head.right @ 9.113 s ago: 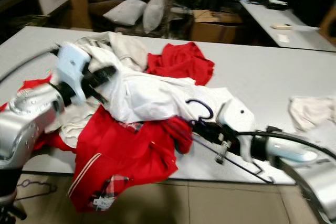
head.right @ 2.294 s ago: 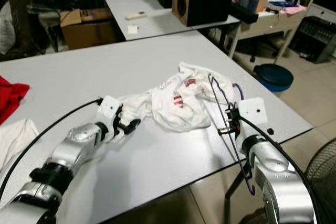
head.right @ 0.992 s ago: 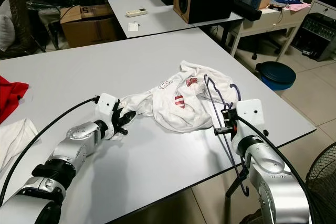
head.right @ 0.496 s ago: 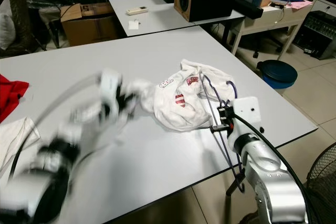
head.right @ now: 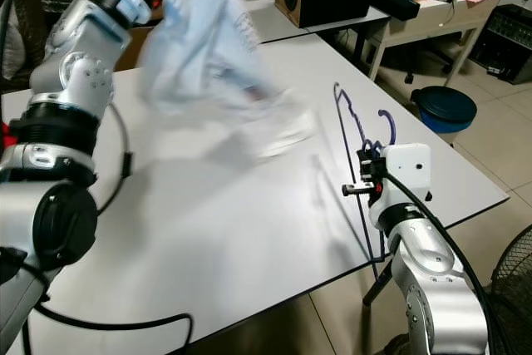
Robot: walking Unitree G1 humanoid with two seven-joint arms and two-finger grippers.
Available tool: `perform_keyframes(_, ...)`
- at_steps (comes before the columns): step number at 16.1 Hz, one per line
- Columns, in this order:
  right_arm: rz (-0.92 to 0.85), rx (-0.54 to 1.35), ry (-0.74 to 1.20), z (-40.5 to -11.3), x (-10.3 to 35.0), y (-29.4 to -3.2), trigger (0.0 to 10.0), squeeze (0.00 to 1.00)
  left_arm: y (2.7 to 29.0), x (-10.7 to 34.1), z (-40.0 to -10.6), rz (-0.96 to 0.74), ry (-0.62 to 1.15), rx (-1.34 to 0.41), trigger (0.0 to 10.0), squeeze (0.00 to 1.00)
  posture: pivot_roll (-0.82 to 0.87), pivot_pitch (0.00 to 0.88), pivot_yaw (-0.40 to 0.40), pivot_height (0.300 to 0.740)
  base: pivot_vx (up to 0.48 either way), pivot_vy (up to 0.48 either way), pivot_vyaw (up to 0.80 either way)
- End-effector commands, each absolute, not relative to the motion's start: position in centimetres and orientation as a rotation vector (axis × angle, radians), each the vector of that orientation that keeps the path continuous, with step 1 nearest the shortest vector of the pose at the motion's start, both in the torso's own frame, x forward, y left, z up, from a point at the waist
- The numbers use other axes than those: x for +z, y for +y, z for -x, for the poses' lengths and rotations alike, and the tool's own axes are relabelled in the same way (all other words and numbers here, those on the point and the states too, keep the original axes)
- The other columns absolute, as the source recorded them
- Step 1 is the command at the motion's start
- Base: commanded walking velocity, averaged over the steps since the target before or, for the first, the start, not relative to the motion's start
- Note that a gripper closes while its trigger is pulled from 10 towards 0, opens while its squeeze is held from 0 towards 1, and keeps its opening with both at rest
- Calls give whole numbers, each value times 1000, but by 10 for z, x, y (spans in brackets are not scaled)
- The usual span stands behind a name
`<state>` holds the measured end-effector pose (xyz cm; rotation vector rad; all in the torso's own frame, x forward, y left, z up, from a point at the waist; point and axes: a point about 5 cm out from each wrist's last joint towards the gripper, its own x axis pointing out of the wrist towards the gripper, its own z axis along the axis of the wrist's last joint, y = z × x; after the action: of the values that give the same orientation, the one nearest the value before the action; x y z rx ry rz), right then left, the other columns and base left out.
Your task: Hang hanger
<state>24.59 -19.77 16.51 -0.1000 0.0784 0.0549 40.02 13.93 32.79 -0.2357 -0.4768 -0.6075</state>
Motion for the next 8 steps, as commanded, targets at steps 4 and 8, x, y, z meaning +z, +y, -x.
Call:
perform_keyframes(4, 112, 61, 55, -244, 167, -194, 10000, 0, 140, 245, -383, -170, -228, -758, 0, 0, 4, 0, 64, 740, 0, 0, 0)
perform_keyframes(8, 127, 63, 77, -244, 162, -194, 10000, 0, 151, 208, -363, -280, -57, -874, 0, 0, 15, 0, 60, 740, 0, 0, 0)
